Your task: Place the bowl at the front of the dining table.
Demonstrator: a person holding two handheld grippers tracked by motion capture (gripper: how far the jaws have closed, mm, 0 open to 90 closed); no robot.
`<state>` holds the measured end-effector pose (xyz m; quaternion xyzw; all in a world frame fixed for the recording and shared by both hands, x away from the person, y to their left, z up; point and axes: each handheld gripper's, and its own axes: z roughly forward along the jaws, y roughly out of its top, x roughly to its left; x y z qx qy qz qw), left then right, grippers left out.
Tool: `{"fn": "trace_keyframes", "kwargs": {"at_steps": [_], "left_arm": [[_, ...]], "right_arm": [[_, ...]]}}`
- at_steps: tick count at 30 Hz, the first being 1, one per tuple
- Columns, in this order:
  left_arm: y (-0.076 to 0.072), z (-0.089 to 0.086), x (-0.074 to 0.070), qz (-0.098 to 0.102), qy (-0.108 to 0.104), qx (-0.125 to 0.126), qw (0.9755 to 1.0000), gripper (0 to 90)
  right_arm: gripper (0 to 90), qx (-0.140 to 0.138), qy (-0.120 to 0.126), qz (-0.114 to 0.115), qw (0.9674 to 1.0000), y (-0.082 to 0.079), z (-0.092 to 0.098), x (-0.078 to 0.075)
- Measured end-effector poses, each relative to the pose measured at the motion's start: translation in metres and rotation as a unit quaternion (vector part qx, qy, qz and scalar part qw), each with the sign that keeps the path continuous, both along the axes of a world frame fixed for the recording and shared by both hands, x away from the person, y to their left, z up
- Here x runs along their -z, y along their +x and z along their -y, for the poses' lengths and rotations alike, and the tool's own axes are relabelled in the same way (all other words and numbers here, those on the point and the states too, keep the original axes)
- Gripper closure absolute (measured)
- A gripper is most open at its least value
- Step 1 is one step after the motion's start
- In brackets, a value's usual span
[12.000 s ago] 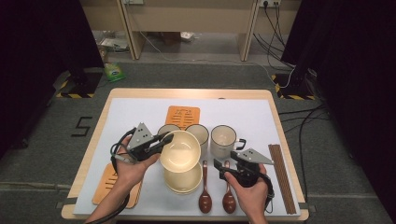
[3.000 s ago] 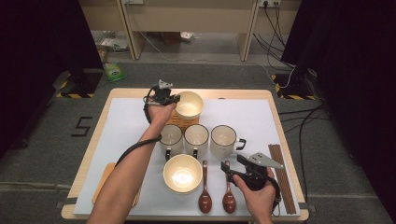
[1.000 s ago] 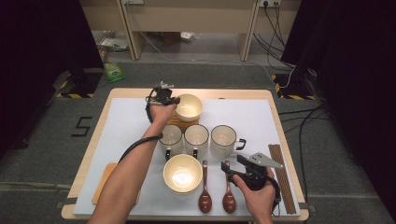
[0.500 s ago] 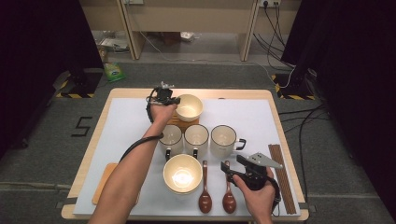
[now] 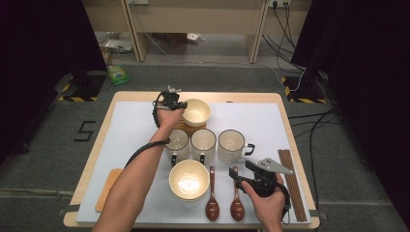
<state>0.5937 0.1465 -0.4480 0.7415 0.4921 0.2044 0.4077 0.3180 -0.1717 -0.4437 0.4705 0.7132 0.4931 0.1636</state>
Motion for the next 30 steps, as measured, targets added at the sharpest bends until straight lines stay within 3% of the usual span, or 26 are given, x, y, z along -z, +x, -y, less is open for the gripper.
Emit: {"fn": "trace_keyframes", "kwargs": {"at_steps": [19, 30], "left_arm": [[0.0045, -0.0034, 0.0037, -0.019, -0.005, -0.006, 0.9998, 82.2], [0.0073, -0.0028, 0.0023, -0.028, 0.006, -0.001, 0.9996, 82.2]], "right_arm": [[26.9, -0.001, 0.001, -0.001, 1.0, 0.0001, -0.0004, 0.0005], [26.9, -0.001, 0.001, -0.001, 1.0, 0.0003, -0.0005, 0.0004]]}}
